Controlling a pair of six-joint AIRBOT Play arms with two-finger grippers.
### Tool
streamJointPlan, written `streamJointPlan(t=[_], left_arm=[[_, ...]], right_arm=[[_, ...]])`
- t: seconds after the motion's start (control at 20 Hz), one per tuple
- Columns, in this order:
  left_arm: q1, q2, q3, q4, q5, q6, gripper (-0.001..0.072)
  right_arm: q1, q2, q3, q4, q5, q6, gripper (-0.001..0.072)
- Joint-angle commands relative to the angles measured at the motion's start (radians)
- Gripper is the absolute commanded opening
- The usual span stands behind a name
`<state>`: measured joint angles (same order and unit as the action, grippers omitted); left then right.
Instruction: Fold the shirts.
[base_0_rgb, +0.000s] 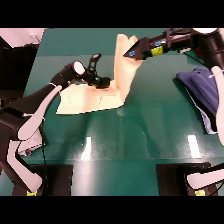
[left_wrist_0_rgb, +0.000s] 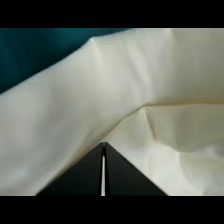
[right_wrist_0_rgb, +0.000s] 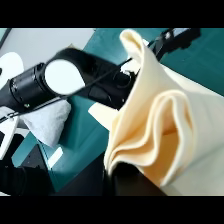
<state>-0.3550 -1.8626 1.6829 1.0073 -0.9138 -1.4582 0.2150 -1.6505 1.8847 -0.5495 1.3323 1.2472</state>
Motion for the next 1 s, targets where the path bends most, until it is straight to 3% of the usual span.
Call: streamJointPlan(t=[0.0, 0.35, 0.7, 0.85, 0.9, 0.95], left_arm=[[0.096, 0.008, 0.148, 0.069, -0.194, -0.001, 0.0025], [0.31, 0.275, 0.272, 0.327, -0.264, 0.017, 0.0026], [0.437, 0.411, 0.272, 0.333, -0.32, 0.026, 0.0026], [0.436, 0.41, 0.271, 0.32, -0.341, 0.025, 0.0026], [0.436, 0.41, 0.271, 0.311, -0.339, 0.025, 0.0026], [0.436, 0.41, 0.271, 0.306, -0.338, 0.025, 0.0026]], right_arm=[[0.088, -0.04, 0.003, 0.0, -0.079, 0.002, 0.0012], [0.253, -0.135, 0.004, 0.009, -0.27, -0.025, 0.0012], [0.432, -0.368, 0.217, 0.007, -0.397, -0.029, 0.0016], [0.515, -0.389, 0.154, 0.008, -0.541, -0.063, 0.002], [0.538, -0.389, 0.143, 0.007, -0.573, -0.116, 0.0093], [0.555, -0.389, 0.142, 0.006, -0.595, -0.156, 0.0344]])
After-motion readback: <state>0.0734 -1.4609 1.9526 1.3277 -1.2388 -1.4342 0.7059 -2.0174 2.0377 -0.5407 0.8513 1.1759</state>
